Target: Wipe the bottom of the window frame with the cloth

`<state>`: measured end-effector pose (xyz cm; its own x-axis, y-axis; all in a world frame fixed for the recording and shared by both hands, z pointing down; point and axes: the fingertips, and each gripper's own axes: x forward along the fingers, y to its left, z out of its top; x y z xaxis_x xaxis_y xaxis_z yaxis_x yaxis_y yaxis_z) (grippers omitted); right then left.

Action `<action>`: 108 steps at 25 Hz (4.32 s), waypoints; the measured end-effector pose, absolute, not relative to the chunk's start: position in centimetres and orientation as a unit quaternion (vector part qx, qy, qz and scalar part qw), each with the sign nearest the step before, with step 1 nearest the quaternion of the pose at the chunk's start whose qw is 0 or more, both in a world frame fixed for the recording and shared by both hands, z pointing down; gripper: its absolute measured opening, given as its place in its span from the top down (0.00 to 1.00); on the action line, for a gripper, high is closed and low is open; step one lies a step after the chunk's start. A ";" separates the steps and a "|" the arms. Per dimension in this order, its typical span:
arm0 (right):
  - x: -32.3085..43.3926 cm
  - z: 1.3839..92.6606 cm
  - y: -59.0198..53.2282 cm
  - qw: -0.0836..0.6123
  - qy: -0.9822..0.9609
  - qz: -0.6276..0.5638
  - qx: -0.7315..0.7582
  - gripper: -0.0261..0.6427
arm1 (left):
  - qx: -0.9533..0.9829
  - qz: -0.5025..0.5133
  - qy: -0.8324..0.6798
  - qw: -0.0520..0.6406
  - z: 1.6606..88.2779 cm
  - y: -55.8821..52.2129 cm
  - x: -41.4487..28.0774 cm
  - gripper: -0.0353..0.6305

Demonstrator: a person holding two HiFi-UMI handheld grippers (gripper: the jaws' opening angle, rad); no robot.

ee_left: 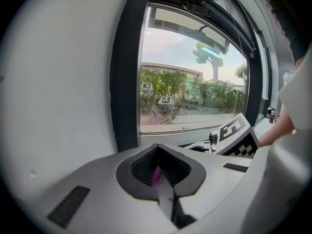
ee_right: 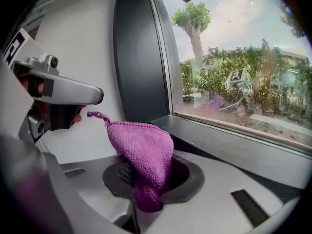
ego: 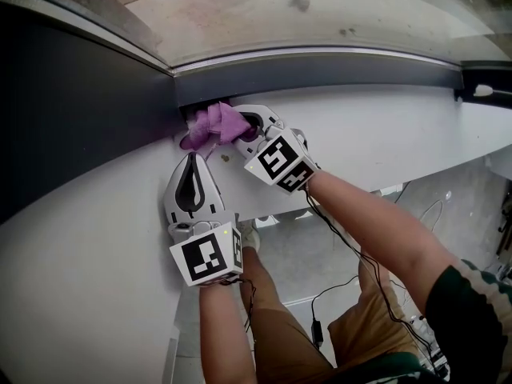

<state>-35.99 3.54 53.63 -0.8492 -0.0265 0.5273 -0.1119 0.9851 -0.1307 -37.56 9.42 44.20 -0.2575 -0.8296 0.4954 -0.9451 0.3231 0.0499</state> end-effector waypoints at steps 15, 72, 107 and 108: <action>-31.0 54.0 0.7 0.287 -0.952 0.080 0.068 0.83 | 0.599 0.154 -0.755 0.220 44.6 6.3 -33.5 0.93; -11.3 54.9 -7.6 0.299 -0.934 0.128 0.147 0.83 | 0.664 0.177 -0.691 0.225 45.5 -2.3 -17.6 0.93; 1.0 54.9 -15.3 0.302 -0.925 0.116 0.197 0.83 | 0.709 0.203 -0.644 0.202 46.8 -11.2 -5.4 0.93; 1.3 54.9 -15.4 0.302 -0.925 0.117 0.199 0.83 | 0.711 0.204 -0.642 0.202 46.8 -11.3 -5.1 0.93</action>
